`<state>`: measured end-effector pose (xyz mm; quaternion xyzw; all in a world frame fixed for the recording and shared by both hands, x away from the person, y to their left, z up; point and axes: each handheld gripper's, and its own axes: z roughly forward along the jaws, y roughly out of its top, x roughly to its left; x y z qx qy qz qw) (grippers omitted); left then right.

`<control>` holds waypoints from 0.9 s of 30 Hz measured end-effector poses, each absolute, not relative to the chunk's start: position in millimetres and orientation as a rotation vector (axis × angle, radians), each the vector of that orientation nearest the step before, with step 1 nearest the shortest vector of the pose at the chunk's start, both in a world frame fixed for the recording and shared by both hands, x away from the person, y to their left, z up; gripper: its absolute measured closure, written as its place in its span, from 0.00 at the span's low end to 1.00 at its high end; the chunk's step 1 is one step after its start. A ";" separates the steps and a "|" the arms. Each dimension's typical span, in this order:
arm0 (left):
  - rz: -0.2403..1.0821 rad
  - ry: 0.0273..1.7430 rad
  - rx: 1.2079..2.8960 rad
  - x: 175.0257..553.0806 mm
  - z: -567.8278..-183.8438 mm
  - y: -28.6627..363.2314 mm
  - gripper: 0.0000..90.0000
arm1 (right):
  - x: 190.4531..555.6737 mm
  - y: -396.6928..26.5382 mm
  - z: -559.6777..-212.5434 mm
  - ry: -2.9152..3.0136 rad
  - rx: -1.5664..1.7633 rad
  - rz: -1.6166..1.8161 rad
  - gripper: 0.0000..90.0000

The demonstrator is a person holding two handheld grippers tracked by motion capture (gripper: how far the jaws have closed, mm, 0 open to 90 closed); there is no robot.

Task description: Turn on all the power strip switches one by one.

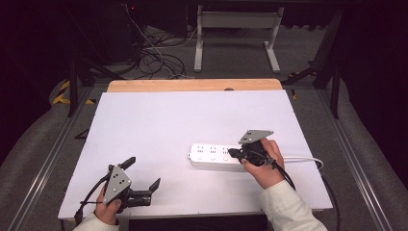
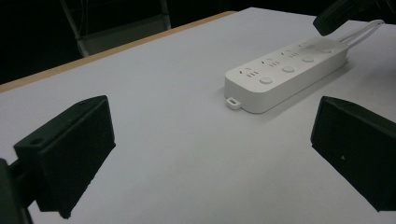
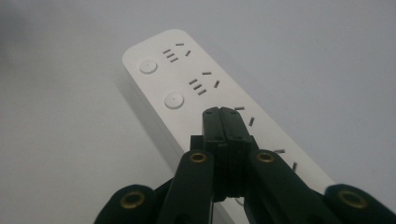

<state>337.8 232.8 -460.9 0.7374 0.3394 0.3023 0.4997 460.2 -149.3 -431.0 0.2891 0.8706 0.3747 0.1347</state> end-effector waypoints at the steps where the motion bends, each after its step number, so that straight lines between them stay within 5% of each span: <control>1: 0.732 0.820 1.784 337.8 -460.9 232.8 0.00 | 460.6 -147.6 -432.1 2.531 0.838 1.081 1.00; 27: 0.735 0.812 1.789 337.5 -460.5 233.3 0.00 | 469.1 -131.5 -449.1 2.593 0.846 1.012 1.00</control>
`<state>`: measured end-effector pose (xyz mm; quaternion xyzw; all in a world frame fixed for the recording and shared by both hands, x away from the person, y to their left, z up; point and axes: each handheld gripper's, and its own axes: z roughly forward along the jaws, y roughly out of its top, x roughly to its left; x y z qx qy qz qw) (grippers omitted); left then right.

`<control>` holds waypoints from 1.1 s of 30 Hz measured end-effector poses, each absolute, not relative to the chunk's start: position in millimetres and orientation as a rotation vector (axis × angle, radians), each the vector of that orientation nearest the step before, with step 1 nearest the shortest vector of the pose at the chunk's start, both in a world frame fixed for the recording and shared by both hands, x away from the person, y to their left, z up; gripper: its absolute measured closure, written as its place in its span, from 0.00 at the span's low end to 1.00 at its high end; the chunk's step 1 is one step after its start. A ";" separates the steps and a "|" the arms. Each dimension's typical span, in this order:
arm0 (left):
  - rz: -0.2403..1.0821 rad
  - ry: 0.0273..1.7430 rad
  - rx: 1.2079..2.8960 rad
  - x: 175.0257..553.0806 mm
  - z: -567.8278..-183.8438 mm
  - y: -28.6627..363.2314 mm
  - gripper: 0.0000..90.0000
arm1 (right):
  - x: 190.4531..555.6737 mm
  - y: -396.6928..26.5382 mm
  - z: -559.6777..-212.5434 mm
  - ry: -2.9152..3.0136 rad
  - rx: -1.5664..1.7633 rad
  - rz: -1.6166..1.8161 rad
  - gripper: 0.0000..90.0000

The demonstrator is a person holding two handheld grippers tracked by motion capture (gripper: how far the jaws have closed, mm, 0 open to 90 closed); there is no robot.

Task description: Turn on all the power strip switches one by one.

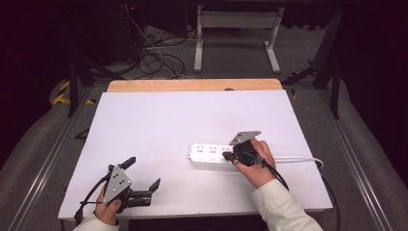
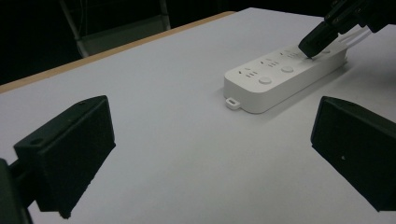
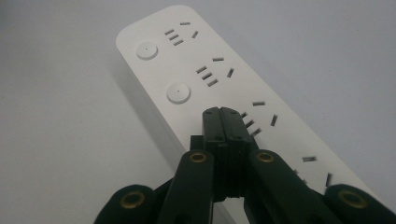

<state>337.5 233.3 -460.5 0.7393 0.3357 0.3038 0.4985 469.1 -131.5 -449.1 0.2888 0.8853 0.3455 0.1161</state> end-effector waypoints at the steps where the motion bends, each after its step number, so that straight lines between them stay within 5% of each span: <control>1: 0.735 0.813 1.789 337.5 -460.5 233.4 0.00 | 469.5 -131.2 -449.6 2.597 0.845 1.006 1.00; 33: 0.734 0.821 1.789 337.3 -460.7 233.2 0.00 | 470.7 -126.3 -451.3 2.602 0.873 0.954 1.00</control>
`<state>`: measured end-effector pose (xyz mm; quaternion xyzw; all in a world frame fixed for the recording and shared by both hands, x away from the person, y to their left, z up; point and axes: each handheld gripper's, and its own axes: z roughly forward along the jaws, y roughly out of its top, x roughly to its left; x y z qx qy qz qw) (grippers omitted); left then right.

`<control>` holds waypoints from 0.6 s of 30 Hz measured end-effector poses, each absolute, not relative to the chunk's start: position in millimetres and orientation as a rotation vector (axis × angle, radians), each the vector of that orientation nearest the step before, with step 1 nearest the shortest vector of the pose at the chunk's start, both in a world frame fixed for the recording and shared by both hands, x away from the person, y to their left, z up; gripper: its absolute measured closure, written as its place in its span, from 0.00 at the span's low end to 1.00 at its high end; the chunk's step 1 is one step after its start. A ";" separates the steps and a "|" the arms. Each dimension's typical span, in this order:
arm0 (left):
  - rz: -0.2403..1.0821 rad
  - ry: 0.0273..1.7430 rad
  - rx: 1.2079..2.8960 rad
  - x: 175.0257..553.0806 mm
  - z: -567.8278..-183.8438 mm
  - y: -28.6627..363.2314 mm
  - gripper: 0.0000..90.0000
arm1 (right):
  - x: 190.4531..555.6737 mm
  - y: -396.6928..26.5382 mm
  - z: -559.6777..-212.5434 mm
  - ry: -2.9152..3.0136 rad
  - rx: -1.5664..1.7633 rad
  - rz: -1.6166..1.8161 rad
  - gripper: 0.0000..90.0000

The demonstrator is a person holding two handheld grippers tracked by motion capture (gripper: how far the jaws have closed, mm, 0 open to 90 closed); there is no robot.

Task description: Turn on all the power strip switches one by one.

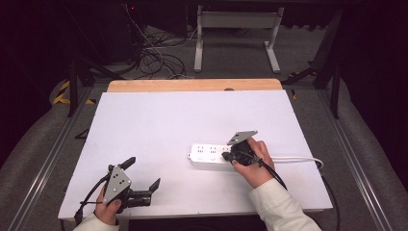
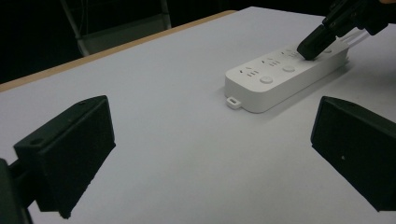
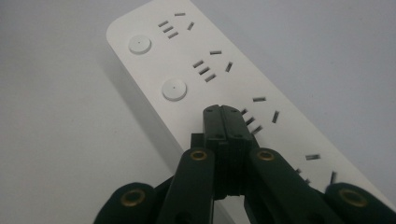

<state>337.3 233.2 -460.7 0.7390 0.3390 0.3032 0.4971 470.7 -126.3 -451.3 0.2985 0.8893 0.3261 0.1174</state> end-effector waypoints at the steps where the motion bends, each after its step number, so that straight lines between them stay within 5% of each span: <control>1: 0.737 0.818 1.791 337.2 -460.6 233.5 0.00 | 470.9 -126.3 -451.3 2.603 0.883 0.953 1.00; 18: 0.731 0.825 1.789 337.5 -461.1 232.9 0.00 | 468.5 -126.2 -452.1 2.601 0.867 0.919 1.00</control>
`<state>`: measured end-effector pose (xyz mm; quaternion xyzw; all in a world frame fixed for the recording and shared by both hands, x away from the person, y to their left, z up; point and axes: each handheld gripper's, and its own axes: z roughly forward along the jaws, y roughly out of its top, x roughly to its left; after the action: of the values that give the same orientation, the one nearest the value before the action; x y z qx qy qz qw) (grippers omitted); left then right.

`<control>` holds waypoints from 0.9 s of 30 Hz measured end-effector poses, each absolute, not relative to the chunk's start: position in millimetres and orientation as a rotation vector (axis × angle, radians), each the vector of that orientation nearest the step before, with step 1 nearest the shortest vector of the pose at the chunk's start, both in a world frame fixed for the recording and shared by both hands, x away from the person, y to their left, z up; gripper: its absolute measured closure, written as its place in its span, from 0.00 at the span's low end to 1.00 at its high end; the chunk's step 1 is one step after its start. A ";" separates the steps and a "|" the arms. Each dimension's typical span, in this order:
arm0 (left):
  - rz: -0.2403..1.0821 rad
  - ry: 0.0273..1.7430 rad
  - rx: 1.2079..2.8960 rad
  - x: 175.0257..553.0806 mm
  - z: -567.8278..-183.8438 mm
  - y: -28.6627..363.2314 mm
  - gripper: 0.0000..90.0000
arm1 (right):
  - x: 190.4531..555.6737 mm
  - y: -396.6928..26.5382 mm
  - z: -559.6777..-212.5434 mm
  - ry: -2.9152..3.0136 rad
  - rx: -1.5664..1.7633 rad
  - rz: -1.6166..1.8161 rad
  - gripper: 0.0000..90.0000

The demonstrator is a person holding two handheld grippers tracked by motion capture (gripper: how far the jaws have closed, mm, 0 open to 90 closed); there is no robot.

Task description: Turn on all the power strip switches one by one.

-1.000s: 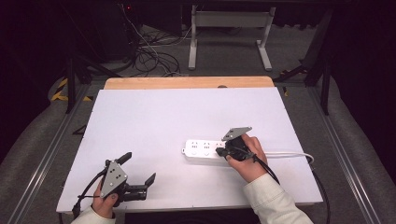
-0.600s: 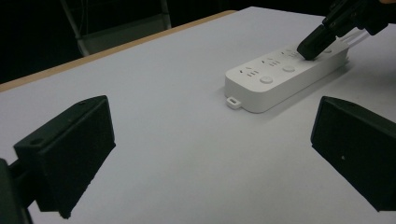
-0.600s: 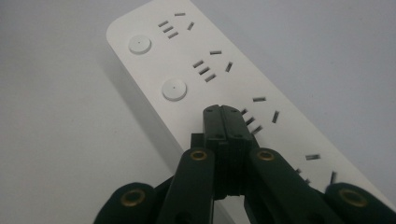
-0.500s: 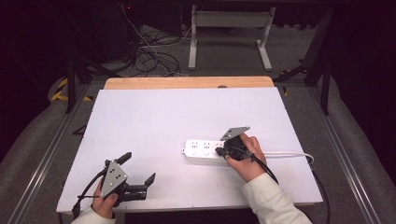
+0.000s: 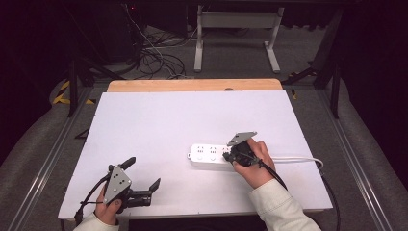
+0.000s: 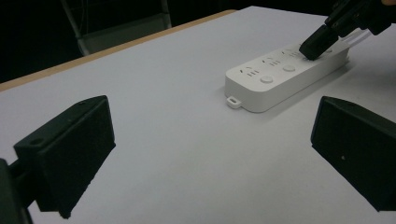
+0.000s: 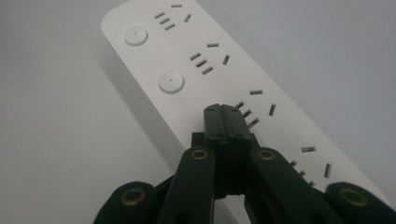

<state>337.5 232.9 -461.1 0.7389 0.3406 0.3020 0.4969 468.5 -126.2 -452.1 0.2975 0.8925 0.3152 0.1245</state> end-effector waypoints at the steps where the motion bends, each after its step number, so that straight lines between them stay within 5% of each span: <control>1: 0.733 0.826 1.789 337.6 -461.2 232.8 0.00 | 468.5 -126.2 -452.1 2.601 0.867 0.919 1.00; 27: 0.732 0.819 1.784 337.4 -460.1 234.4 0.00 | 458.0 -139.3 -427.1 2.456 0.810 1.226 1.00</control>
<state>337.4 234.4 -460.1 0.7377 0.3385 0.3027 0.4996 458.0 -139.3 -427.1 0.2803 0.8498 0.4240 0.1394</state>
